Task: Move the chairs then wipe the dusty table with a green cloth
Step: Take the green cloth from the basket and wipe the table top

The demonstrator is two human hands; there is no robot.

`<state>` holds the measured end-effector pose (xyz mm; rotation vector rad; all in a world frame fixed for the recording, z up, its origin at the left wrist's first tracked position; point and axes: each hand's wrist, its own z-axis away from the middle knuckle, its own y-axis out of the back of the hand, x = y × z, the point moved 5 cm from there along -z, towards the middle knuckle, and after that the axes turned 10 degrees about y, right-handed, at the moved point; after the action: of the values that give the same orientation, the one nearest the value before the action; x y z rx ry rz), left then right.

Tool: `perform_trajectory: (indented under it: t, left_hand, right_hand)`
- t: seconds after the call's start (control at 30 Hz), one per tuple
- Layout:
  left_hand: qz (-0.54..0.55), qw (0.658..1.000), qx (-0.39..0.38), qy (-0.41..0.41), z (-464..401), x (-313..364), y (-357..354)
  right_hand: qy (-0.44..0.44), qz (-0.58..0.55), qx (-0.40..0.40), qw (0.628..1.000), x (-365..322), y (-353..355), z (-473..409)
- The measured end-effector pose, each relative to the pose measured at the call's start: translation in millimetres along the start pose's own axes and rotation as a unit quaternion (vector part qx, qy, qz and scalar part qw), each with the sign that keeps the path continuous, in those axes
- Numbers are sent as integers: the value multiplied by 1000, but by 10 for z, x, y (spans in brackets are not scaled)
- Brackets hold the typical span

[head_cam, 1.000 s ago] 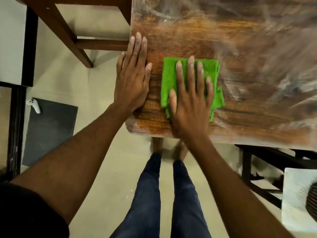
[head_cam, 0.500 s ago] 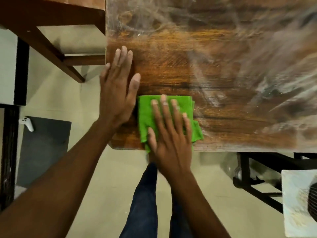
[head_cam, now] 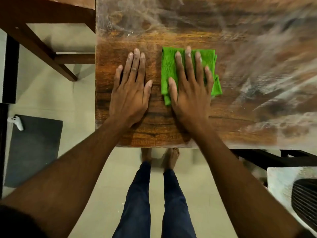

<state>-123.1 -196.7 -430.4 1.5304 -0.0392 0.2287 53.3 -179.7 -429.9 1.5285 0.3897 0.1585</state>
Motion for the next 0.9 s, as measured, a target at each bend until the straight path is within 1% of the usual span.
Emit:
perform_trajectory:
  t: [0.13,0.3,0.43,0.6,0.7,0.8,0.9]
  left_hand:
    - [2,1000,-6,2,-5,-13,4]
    - [12,1000,-12,2,-22,-23,-19]
    - [20,1000,-7,0,-30,-15,-10]
    - [20,1000,-5,5,-24,-11,-13]
    - [26,1000,-6,1,-8,-10,-1]
    - [23,1000,-6,2,-8,-4,10]
    - [21,1000,-7,5,-17,-6,9]
  right_hand:
    - [-7,-29,-52,998,-190,14,747]
    - [10,-55,-69,996,-369,-24,1265]
    - [9,-36,-56,998,-287,-21,1042]
    - [2,-17,5,1000,102,-38,-121]
    - [-1,-9,16,1000,299,-13,-587]
    - [2,-9,15,1000,281,11,-329]
    - [-24,-30,-24,999,146,29,297]
